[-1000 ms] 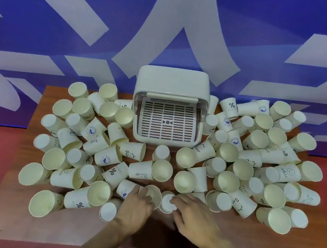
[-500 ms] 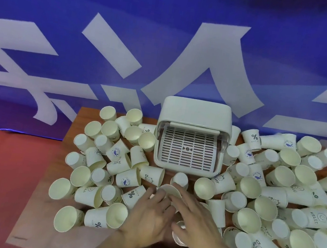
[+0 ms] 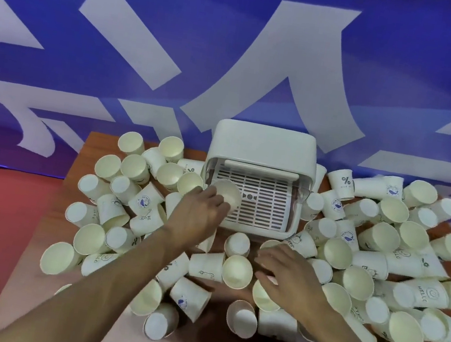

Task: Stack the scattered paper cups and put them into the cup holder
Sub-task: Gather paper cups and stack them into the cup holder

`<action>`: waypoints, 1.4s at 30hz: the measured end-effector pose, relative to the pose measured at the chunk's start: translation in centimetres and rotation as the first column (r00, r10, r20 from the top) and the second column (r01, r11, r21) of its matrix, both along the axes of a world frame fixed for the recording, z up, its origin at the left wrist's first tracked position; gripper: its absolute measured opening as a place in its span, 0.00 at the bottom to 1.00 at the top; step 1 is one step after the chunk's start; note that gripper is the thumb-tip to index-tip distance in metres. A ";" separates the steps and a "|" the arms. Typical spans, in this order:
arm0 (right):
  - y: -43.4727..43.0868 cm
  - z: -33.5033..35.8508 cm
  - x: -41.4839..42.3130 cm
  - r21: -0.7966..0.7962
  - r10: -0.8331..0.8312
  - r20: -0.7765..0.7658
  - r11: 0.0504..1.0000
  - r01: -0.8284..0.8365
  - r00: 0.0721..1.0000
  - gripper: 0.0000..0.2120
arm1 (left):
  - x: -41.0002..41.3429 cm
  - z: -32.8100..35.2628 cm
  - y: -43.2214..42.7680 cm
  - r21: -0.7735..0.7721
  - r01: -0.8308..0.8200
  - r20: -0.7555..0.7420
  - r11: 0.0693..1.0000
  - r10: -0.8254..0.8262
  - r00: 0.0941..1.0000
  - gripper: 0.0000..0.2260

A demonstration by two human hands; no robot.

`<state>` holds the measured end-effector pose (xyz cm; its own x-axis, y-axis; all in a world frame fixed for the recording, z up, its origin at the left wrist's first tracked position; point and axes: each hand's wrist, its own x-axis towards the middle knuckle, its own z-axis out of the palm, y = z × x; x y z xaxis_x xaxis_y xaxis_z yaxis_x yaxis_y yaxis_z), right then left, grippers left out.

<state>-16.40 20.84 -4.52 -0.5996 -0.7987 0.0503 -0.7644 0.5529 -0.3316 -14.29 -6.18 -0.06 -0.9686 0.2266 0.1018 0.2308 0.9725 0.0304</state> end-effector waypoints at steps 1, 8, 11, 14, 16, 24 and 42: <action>0.0 -0.6 0.5 0.060 0.063 -0.018 0.996 -0.062 0.998 0.11 | -0.6 -0.3 -0.3 0.003 -0.017 0.010 1.000 0.017 1.000 0.02; -3.6 -4.1 3.5 0.431 0.349 0.019 0.843 -0.323 0.937 0.06 | -2.7 -2.3 -1.1 0.009 -0.099 0.079 0.995 0.098 0.992 0.03; -4.2 -3.8 3.4 0.429 0.333 0.005 0.851 -0.303 0.943 0.05 | -3.0 -2.3 -1.0 0.011 -0.106 0.096 0.994 0.105 0.990 0.02; -3.9 -1.8 2.5 0.245 0.255 -0.049 0.940 -0.235 0.966 0.07 | -3.3 -2.5 -1.1 0.028 -0.108 0.095 0.994 0.105 0.990 0.03; -3.2 0.0 1.0 0.070 0.169 -0.072 0.984 -0.164 0.983 0.06 | -3.4 -2.6 -1.1 0.025 -0.108 0.110 0.994 0.104 0.988 0.02; -5.7 1.4 -7.2 -0.070 -0.112 -0.067 0.992 0.107 0.992 0.04 | -3.5 -4.1 -1.0 0.007 -0.109 0.163 0.994 0.106 0.981 0.03; -9.9 -6.4 -9.5 0.180 -0.119 0.100 0.979 0.100 0.988 0.11 | -3.5 -10.8 -1.5 -0.132 -0.139 0.279 0.981 0.172 0.945 0.11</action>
<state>-25.90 10.91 -10.97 -0.6782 -0.7184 -0.1546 -0.6603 0.6881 -0.3009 -17.79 -7.69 -10.86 -0.9770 0.0649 -0.2030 0.0734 0.9967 -0.0349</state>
